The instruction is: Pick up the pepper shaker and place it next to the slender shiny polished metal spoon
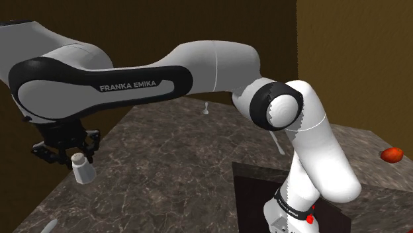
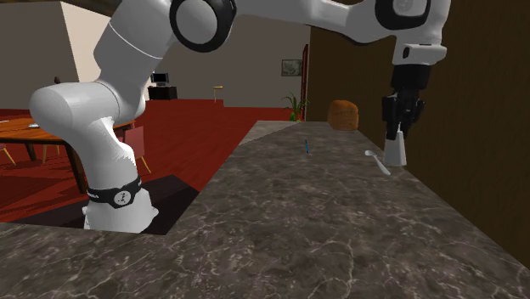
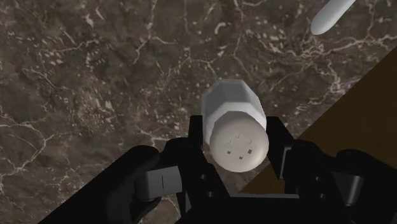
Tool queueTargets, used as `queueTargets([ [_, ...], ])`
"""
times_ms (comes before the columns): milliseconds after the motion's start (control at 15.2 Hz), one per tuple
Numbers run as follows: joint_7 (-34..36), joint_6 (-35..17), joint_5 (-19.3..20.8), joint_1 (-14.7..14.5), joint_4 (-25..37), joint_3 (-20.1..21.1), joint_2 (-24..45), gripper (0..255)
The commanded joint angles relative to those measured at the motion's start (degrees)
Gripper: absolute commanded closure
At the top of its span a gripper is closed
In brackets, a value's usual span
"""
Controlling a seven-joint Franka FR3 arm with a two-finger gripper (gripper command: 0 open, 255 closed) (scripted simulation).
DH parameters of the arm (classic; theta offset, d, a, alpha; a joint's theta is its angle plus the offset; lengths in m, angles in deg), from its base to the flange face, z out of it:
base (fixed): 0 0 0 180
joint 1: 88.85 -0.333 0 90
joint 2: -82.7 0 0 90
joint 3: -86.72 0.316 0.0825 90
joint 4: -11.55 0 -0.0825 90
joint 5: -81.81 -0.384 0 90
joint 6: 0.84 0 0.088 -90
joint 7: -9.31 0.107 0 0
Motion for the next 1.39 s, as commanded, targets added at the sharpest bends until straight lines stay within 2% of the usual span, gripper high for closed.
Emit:
queueTargets([
  [0, 0.4, -1.9, 0.0, 0.3, -2.3, 0.0, -0.3, 255],
  [594, 1.3, -8.4, 0.4, 1.0, -8.3, -0.1, 0.3, 255],
  [1122, 1.3, -8.4, 0.4, 1.0, -8.3, -0.1, 0.3, 255],
  [1188, 1.3, -8.4, 0.4, 1.0, -8.3, -0.1, 0.3, 0],
  [1320, 1.3, -8.4, 0.4, 1.0, -8.3, -0.1, 0.3, 0],
])
